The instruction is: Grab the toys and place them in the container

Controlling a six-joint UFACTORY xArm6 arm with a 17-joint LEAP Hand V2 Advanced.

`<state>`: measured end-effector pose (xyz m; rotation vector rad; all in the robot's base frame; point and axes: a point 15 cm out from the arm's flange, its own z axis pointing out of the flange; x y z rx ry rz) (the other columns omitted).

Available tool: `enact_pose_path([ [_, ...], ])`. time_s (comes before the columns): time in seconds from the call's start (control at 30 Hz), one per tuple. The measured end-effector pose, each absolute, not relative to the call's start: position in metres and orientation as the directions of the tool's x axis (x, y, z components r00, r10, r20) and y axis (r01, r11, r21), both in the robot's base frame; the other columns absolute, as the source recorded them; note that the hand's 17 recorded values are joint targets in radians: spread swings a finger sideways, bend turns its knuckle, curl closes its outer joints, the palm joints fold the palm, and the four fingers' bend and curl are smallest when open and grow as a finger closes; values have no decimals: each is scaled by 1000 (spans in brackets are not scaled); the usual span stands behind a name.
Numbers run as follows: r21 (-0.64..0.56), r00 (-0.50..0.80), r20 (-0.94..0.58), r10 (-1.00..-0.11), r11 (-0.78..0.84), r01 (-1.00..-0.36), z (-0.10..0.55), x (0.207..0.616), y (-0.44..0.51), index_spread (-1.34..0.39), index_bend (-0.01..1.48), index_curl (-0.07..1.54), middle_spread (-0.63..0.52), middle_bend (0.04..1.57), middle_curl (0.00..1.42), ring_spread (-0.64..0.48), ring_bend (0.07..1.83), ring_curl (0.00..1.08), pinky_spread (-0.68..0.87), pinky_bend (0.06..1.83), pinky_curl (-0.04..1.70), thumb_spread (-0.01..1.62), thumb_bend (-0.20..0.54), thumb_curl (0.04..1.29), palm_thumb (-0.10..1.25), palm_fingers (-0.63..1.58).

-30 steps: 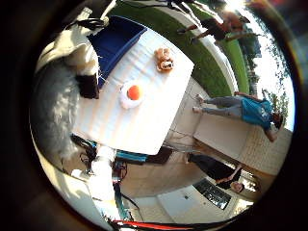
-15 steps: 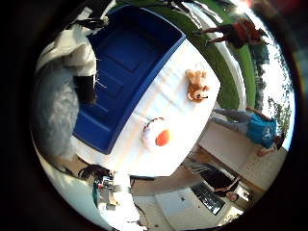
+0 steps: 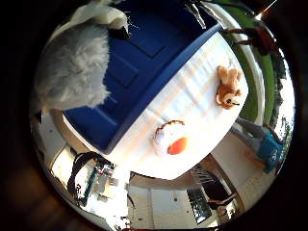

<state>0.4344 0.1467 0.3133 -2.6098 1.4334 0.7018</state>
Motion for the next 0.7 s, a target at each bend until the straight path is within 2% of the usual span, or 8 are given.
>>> enact_pose_path([
  [0.23,94,456,-430,-779,-540,-836,341,429,102,-482,147,361,50,129,343,290,442,331,450,868,367,1131,-26,523,817,-86],
  [0.43,96,452,-439,-776,-541,-835,343,427,93,-469,141,323,51,142,318,285,462,333,461,877,353,1125,-28,512,811,-40],
  [0.7,109,506,-463,-728,-613,-783,335,418,140,-453,154,289,52,155,301,277,475,334,462,897,339,1133,-44,472,757,-23],
])
